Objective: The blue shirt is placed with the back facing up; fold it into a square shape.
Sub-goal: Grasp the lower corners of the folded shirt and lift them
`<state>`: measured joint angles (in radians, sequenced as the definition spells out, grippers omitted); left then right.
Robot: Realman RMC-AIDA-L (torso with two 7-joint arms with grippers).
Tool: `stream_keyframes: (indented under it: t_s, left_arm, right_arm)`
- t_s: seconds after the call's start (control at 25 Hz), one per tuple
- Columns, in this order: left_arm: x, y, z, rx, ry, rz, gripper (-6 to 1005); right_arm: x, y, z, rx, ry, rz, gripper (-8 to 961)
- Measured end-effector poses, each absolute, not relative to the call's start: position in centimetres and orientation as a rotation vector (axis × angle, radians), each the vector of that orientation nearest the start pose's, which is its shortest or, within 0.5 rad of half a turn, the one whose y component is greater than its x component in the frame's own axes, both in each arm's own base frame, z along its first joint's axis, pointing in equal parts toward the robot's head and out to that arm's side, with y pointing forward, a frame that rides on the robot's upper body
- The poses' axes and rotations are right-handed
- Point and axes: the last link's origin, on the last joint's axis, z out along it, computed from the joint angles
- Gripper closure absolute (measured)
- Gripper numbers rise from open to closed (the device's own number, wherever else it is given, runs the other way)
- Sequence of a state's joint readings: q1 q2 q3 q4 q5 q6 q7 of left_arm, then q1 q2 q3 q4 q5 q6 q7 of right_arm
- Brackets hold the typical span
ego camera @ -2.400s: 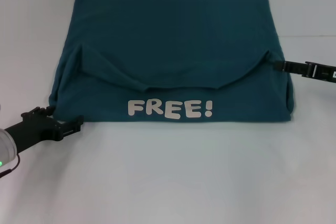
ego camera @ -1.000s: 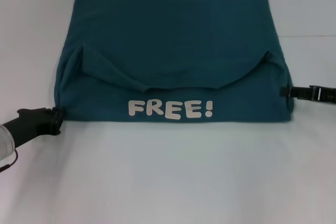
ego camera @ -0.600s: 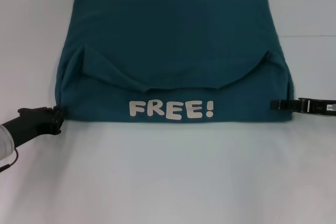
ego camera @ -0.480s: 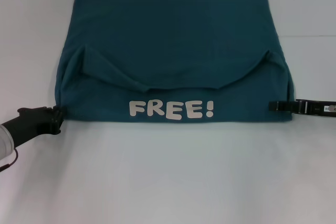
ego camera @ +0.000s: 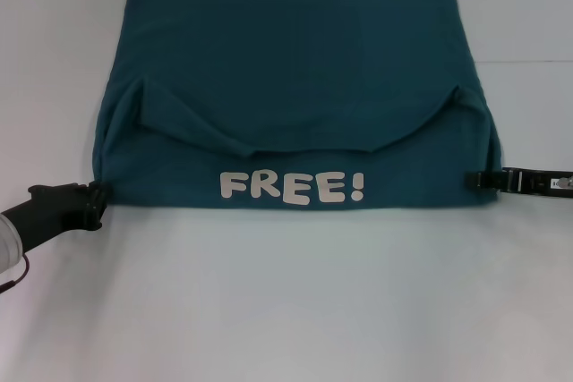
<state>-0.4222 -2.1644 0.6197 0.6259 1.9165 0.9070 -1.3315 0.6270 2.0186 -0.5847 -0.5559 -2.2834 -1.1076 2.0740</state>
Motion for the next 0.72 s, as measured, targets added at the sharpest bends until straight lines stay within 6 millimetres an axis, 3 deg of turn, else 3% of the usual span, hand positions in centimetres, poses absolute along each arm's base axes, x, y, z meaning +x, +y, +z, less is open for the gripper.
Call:
stream_keyframes:
  t_s: [0.4,0.72]
  left_arm:
    - [-35.2,34.5,-0.5,-2.076,-0.927,-0.377,958]
    - [-35.0,33.6,-0.2,-2.099,-0.981,-0.434,958]
  right_arm:
    - [32.7,37.7,1.7,-2.117,1.503,0.393,866]
    - [33.4,37.1,2.1,-2.125,1.487,0.394,918]
